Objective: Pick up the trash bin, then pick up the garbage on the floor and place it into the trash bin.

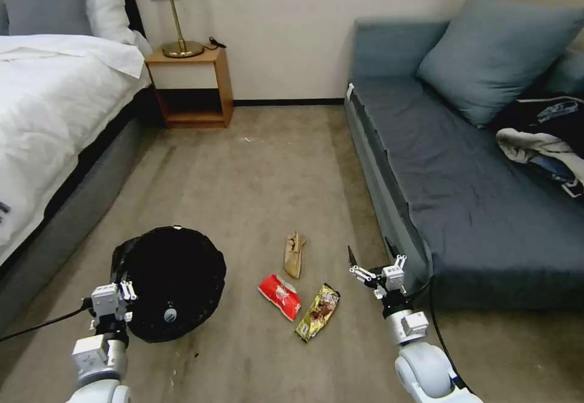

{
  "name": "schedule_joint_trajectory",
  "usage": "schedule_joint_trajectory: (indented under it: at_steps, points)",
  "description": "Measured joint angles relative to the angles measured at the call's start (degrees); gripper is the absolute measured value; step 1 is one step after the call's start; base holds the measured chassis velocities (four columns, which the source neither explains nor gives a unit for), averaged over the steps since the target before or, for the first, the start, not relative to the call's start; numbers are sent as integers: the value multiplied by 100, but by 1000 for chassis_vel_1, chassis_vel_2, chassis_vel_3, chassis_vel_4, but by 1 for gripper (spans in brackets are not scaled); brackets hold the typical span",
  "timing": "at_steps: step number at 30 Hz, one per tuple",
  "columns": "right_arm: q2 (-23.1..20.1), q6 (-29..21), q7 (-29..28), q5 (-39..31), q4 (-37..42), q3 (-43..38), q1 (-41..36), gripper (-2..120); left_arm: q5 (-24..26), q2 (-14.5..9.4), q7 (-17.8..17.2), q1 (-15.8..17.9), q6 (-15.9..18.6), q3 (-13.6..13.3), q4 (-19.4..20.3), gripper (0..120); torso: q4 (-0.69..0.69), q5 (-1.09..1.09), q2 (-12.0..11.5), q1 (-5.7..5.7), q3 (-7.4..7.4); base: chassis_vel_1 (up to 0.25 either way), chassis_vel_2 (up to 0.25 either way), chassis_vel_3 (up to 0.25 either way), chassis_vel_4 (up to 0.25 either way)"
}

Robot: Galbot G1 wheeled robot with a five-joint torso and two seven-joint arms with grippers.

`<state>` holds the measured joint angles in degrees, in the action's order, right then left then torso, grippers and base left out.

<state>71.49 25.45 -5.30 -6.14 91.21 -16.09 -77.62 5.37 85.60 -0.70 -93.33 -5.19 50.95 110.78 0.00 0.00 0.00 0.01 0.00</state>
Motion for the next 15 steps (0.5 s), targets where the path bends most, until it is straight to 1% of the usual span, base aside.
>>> schedule_joint_trajectory:
  at_steps: [3,5,6,7,8,9,10,11,12,14,15]
  points:
    - [-130,-20,18,-96,-64,159,35,100,-5,0,0,-2,-1,0,-3,7,0,0,0,0,0,-18,37,23,-11]
    - [-350,-169,47,-175,-152,377,92,100,-12,0,0,-7,-3,-2,-5,7,-1,0,0,0,0,0,0,0,0]
    - [-350,-169,47,-175,-152,377,92,100,-12,0,0,-7,-3,-2,-5,7,-1,0,0,0,0,0,0,0,0]
    - [-640,-718,-69,-491,-151,705,165,100,-21,2,1,-13,-8,-11,-5,7,0,0,0,0,0,0,0,0,0]
    - [-640,-718,-69,-491,-151,705,165,100,-21,2,1,-13,-8,-11,-5,7,0,0,0,0,0,0,0,0,0]
    - [-827,-1259,-255,-923,0,994,204,100,-29,5,0,-14,-12,-20,-5,7,-1,0,0,0,0,0,0,0,0]
    - [-922,-1507,-349,-1200,95,1154,232,100,-32,7,1,-14,-14,-25,-5,7,0,0,0,0,0,0,0,0,0]
    - [-1118,-2295,-638,-1862,321,1498,342,100,-43,19,0,-14,-19,-33,-5,7,-1,0,0,0,0,0,0,0,0]
    - [-1118,-2295,-638,-1862,321,1498,342,100,-43,19,0,-14,-19,-33,-5,7,-1,0,0,0,0,0,0,0,0]
    - [-1262,-3336,-1131,-2765,488,1949,621,100,-62,41,0,-20,-26,-41,6,7,-1,0,0,-1,0,0,0,0,0]
    - [-1253,-3668,-1259,-3037,490,2053,743,100,-64,48,0,-25,-33,-43,9,7,0,-1,0,-1,0,0,0,0,0]
